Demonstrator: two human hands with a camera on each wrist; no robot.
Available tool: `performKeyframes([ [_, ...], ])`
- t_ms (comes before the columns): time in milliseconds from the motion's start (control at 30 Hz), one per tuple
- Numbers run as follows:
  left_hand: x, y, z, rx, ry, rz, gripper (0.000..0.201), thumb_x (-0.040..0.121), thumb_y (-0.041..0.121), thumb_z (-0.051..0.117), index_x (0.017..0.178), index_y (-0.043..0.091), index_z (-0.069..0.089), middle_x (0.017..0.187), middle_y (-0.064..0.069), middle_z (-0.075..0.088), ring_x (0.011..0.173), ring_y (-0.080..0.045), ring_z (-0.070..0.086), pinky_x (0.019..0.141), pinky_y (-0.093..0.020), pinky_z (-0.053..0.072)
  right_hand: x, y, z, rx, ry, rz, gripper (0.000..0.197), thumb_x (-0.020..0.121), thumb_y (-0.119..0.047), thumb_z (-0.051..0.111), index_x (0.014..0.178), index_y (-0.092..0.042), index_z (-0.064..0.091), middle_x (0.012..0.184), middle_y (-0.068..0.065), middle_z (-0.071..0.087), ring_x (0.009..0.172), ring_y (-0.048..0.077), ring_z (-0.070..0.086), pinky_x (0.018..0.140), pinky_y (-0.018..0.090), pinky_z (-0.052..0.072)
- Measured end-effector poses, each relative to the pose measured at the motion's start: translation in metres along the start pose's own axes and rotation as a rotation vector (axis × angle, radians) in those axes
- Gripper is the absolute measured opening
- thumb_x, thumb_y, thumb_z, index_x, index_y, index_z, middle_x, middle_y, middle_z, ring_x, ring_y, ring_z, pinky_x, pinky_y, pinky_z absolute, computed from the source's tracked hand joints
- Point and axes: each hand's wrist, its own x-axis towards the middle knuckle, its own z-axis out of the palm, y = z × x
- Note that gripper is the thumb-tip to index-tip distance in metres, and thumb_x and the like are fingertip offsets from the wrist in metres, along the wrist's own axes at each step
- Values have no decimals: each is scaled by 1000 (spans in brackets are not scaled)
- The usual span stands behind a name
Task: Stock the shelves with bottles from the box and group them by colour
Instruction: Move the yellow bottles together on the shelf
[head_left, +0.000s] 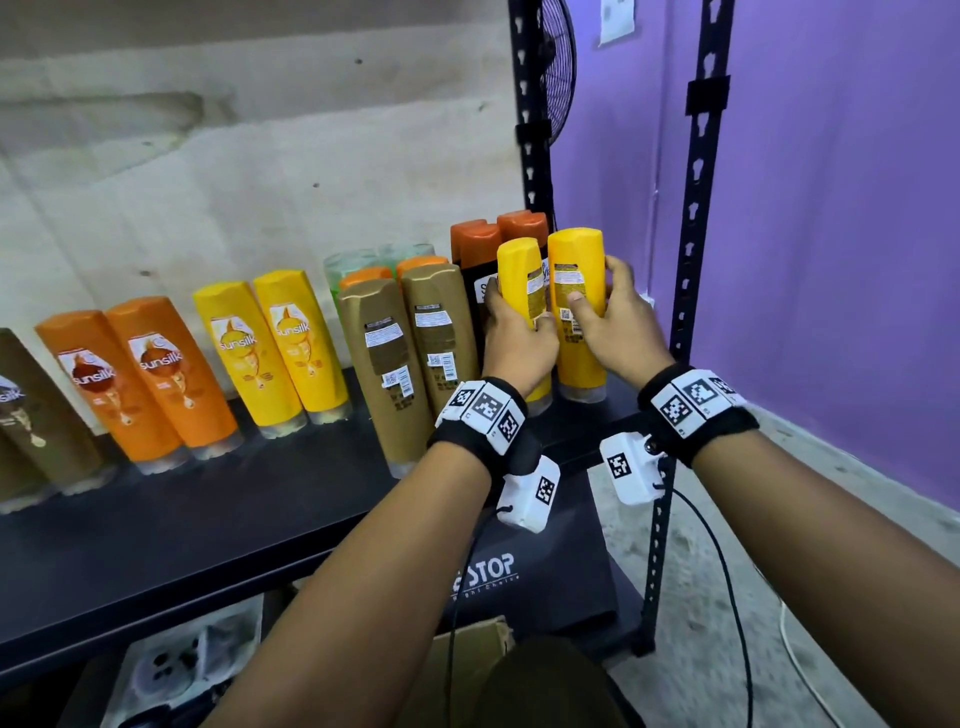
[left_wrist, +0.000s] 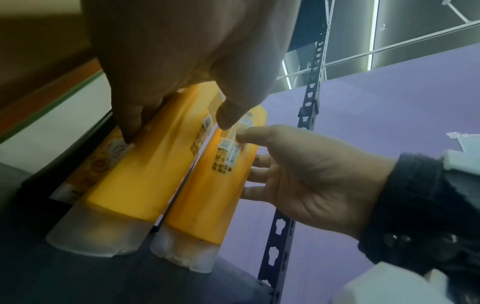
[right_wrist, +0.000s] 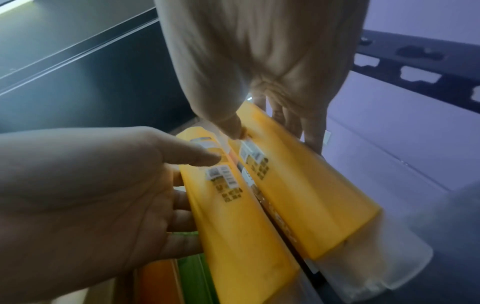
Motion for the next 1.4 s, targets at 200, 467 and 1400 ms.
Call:
performKeyframes([
  [200, -4, -5, 2, 53, 53, 6, 63, 96, 30, 65, 148, 10, 35, 144, -14, 47, 134, -34, 48, 111, -46, 40, -3, 10, 3, -4, 47, -18, 52, 100, -38, 59, 144, -13, 45, 137, 10, 54, 123, 25, 53, 101, 34, 44],
  [467, -29, -10, -4, -63, 72, 106, 44, 97, 35, 65, 133, 14, 49, 128, -7, 64, 117, -26, 62, 98, -40, 51, -28, 12, 0, 153, 106, -49, 50, 100, -46, 55, 140, -15, 46, 131, 3, 54, 117, 16, 57, 96, 31, 48],
  [1400, -110, -53, -196, -139, 492, 301, 41, 97, 35, 65, 131, 17, 51, 112, 2, 69, 97, -8, 68, 84, -27, 56, -125, -164, 95, 605, -57, -209, 35, 95, -71, 42, 121, -48, 47, 117, -14, 68, 109, 7, 66, 95, 38, 54],
])
